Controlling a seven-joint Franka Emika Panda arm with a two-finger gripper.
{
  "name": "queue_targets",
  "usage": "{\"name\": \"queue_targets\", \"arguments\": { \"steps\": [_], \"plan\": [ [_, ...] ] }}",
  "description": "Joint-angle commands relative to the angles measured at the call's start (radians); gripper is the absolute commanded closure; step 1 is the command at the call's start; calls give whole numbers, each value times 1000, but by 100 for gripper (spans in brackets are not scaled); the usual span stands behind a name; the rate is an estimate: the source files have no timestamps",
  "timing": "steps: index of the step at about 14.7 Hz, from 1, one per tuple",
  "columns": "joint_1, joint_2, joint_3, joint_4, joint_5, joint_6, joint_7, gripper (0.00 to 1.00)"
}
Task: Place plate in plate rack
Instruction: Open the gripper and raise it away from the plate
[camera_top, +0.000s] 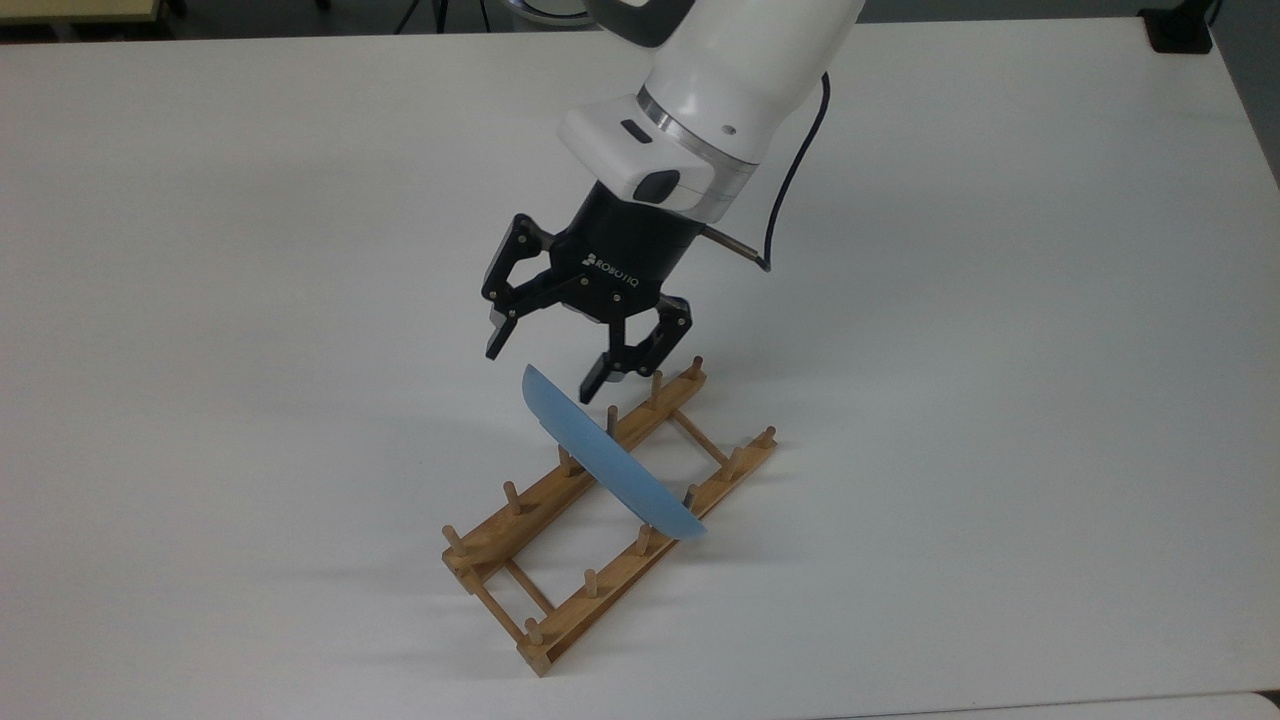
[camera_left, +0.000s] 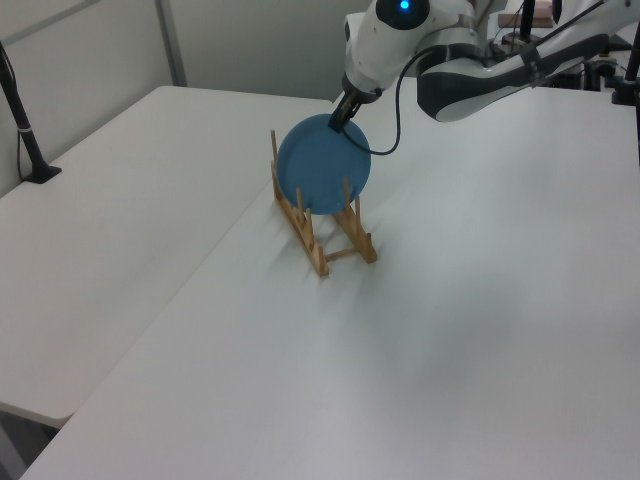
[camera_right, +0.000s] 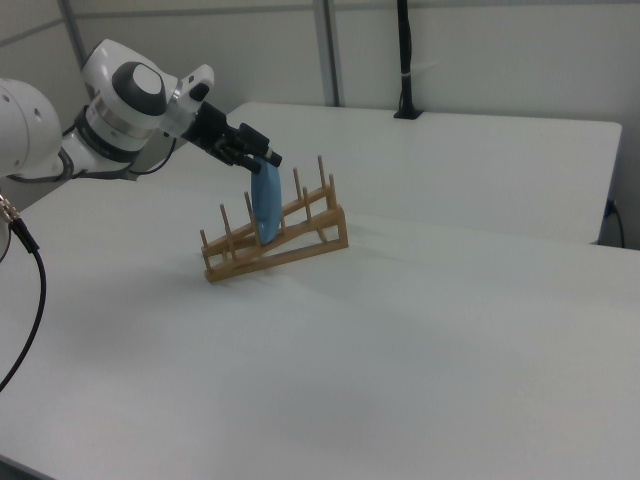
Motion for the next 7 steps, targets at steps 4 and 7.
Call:
{"name": "queue_targets", "arguments": {
  "steps": [4,7],
  "plan": [
    [15,-94,-4,-17,183,-51,-12,0],
    [-6,-171,-8,-25,441,-164,-150,0]
  ]
}}
